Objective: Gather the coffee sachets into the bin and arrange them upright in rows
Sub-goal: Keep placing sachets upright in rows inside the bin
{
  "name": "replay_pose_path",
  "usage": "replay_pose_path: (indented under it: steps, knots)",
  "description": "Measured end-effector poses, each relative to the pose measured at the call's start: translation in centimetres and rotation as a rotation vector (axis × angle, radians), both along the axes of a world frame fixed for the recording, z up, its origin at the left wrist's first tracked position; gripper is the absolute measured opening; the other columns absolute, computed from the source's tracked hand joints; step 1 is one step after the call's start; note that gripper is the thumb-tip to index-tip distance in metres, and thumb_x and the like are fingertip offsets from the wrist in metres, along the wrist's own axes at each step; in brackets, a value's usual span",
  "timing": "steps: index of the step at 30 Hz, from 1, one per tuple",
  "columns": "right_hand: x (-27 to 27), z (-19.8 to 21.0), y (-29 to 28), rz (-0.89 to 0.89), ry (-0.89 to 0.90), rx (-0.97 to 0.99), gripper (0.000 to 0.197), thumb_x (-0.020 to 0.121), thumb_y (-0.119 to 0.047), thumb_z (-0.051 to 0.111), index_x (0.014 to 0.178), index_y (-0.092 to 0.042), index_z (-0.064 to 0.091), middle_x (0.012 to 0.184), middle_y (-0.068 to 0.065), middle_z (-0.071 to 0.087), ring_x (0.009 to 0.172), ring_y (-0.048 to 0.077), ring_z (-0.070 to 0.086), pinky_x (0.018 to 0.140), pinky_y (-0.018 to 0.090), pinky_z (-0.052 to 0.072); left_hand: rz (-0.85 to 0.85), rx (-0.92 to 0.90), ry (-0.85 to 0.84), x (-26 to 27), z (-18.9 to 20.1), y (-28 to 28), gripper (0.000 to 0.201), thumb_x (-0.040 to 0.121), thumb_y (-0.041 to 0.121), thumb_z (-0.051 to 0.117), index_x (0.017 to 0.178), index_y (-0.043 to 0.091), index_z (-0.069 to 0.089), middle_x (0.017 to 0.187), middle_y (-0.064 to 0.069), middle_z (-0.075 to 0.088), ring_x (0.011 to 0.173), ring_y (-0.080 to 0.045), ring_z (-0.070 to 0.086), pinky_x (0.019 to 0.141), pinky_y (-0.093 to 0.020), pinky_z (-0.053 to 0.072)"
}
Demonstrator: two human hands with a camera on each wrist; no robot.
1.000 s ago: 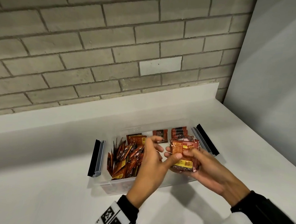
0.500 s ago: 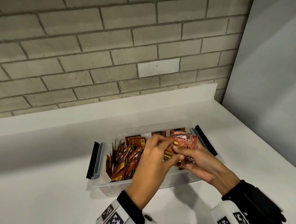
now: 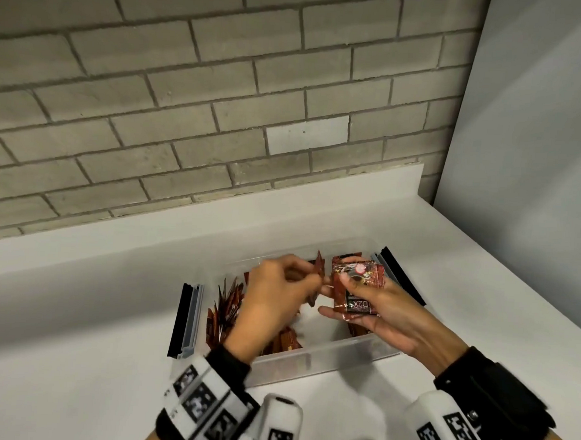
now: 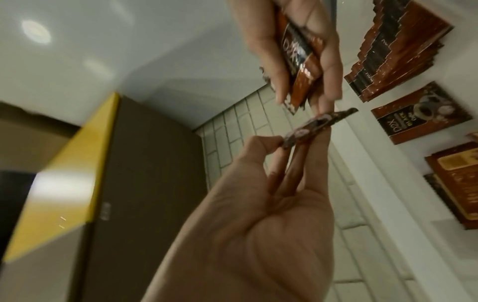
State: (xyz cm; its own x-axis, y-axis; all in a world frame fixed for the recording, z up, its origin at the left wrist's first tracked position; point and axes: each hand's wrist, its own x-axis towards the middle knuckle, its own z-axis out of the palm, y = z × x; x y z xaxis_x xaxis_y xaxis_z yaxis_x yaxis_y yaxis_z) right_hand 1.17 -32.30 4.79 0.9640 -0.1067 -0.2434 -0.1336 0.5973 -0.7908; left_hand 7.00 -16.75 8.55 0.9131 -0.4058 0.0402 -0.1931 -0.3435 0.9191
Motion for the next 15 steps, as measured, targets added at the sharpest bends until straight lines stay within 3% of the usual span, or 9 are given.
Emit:
replay_pose_path:
  steps: [2, 5, 7, 10, 12, 15]
  knots:
    - [0.1, -0.2, -1.0, -0.02, 0.021, 0.003, 0.039, 0.083, -0.005, 0.061, 0.121, 0.005, 0.056, 0.111, 0.026, 0.067, 0.101, 0.034, 0.068, 0.078, 0.053, 0.057, 0.017, -0.097, 0.166, 1.4, 0.5, 0.5, 0.006, 0.085, 0.004, 0.066, 0.087, 0.006, 0.071, 0.084, -0.01, 0.073, 0.074, -0.015, 0.069, 0.066, -0.023, 0.058]
    - [-0.1, -0.3, -2.9, -0.083, 0.042, 0.014, 0.028, 0.084, -0.004, 0.061, 0.112, 0.0, 0.059, 0.109, 0.026, 0.067, 0.094, 0.031, 0.07, 0.077, 0.053, 0.057, 0.019, -0.144, 0.38, 4.0, 0.7, 1.0, 0.009, 0.086, 0.005, 0.067, 0.092, 0.002, 0.072, 0.097, -0.013, 0.073, 0.084, -0.019, 0.07, 0.068, -0.024, 0.06]
    - [-0.3, -0.4, -4.0, -0.139, 0.036, 0.043, 0.031, 0.084, -0.004, 0.061, 0.114, 0.002, 0.058, 0.107, 0.025, 0.066, 0.089, 0.029, 0.071, 0.072, 0.048, 0.058, 0.031, -0.064, 0.426, 5.9, 0.3, 0.8, 0.014, 0.081, 0.009, 0.071, 0.094, 0.005, 0.072, 0.097, -0.01, 0.073, 0.08, -0.014, 0.067, 0.068, -0.023, 0.057]
    - [-0.5, -1.0, -4.9, -0.199, 0.023, 0.087, 0.04, 0.084, -0.005, 0.061, 0.123, 0.001, 0.054, 0.108, 0.025, 0.065, 0.087, 0.028, 0.071, 0.071, 0.046, 0.058, 0.032, 0.021, 0.502, 7.9, -0.6, 0.2, 0.017, 0.079, 0.002, 0.071, 0.095, -0.002, 0.069, 0.09, -0.013, 0.071, 0.062, -0.011, 0.065, 0.056, -0.018, 0.055]
    - [-0.5, -1.4, -5.2, -0.213, 0.023, 0.105, 0.043, 0.086, -0.004, 0.06, 0.128, 0.001, 0.051, 0.11, 0.026, 0.064, 0.089, 0.029, 0.07, 0.074, 0.047, 0.057, 0.011, 0.082, 0.533, 8.6, -1.1, -0.4, 0.016, 0.079, -0.005, 0.069, 0.095, -0.007, 0.067, 0.087, -0.015, 0.069, 0.066, -0.016, 0.066, 0.053, -0.018, 0.056]
    - [-0.6, -2.0, -5.4, -0.207, 0.02, 0.118, 0.036, 0.084, -0.005, 0.061, 0.12, -0.003, 0.058, 0.109, 0.025, 0.065, 0.095, 0.031, 0.067, 0.074, 0.047, 0.058, -0.03, 0.227, 0.513, 9.7, -2.5, -1.4, 0.02, 0.078, -0.013, 0.067, 0.098, -0.012, 0.066, 0.09, -0.018, 0.068, 0.074, -0.022, 0.068, 0.055, -0.02, 0.057]
